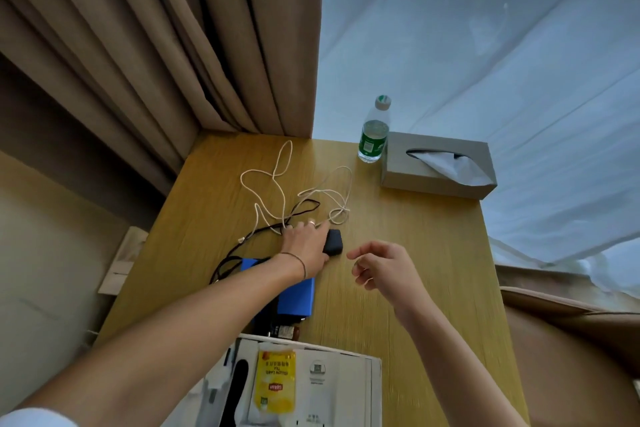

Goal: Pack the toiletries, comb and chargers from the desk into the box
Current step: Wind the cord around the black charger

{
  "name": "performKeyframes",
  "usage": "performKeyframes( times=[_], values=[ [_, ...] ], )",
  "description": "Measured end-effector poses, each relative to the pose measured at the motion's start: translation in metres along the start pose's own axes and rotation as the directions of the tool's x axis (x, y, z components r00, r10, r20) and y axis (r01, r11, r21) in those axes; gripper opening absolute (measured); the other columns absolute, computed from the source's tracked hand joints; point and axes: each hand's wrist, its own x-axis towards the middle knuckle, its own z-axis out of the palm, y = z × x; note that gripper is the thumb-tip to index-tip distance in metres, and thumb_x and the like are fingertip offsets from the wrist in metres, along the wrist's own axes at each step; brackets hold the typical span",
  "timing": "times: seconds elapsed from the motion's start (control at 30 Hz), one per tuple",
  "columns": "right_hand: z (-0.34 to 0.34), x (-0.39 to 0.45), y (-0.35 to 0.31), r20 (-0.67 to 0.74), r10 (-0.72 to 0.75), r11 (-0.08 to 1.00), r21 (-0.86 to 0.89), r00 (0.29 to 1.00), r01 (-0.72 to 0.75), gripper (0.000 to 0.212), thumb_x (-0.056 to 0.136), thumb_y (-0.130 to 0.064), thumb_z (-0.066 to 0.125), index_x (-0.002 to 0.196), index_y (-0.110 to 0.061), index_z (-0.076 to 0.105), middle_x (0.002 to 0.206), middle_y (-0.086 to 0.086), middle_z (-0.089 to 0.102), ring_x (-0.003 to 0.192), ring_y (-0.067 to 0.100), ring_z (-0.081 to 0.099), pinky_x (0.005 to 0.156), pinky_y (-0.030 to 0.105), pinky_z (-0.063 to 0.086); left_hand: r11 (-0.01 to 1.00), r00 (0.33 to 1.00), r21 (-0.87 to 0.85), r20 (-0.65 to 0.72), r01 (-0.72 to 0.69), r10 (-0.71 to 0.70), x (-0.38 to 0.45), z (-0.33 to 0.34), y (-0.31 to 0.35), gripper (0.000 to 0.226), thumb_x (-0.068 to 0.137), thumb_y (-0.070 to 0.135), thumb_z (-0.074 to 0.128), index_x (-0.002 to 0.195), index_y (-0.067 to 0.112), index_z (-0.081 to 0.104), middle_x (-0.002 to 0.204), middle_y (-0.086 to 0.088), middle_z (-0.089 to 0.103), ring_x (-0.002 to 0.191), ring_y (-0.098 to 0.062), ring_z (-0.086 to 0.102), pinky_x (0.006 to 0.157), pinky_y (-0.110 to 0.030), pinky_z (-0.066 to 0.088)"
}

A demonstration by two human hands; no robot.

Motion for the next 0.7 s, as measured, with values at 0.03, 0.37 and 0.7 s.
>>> performKeyframes(
  times=[0.03, 0.37, 0.7],
  values=[
    [-0.001, 0.0, 0.003, -0.005, 0.005, 1.0, 0.002, 1.0, -0.005, 0.026, 0.091, 0.004, 0.048, 0.09, -0.006, 0.072, 0.064, 0.002, 0.066, 0.058, 0.012, 0.058, 0.054, 0.023, 0.044, 0.999, 0.999, -0.041, -0.039, 0.009, -0.01, 0.0, 0.0, -0.001, 0.056, 0.09, 0.045, 0.065, 0.135, 0.024, 0.042, 0.124, -0.008, 0.059, 0.111, -0.029, 0.059, 0.094, -0.044, 0.045],
    [-0.008, -0.034, -0.011, -0.019, -0.148, 0.988, 0.051, 0.989, 0.149, 0.024, 0.094, 0.003, 0.051, 0.091, -0.009, 0.072, 0.068, 0.005, 0.068, 0.063, 0.016, 0.06, 0.055, 0.02, 0.048, 0.024, 0.979, -0.989, -0.146, -0.144, -0.14, -0.057, -0.102, -0.021, 0.039, 0.09, 0.056, 0.055, 0.121, 0.033, 0.053, 0.095, -0.003, 0.055, 0.062, -0.013, 0.056, 0.061, -0.029, 0.051],
    [0.056, -0.073, -0.102, -0.014, -0.637, 0.752, -0.234, 0.771, 0.617, 0.032, 0.093, -0.018, 0.065, 0.121, -0.035, 0.064, 0.115, -0.018, 0.065, 0.106, -0.003, 0.058, 0.083, 0.008, 0.045, -0.627, 1.0, -0.779, 0.012, -0.001, -0.016, -0.129, -0.203, -0.044, 0.066, 0.093, 0.067, 0.035, 0.119, 0.011, 0.058, 0.084, -0.005, 0.059, 0.052, -0.011, 0.04, 0.055, -0.027, 0.039]
  ],
)
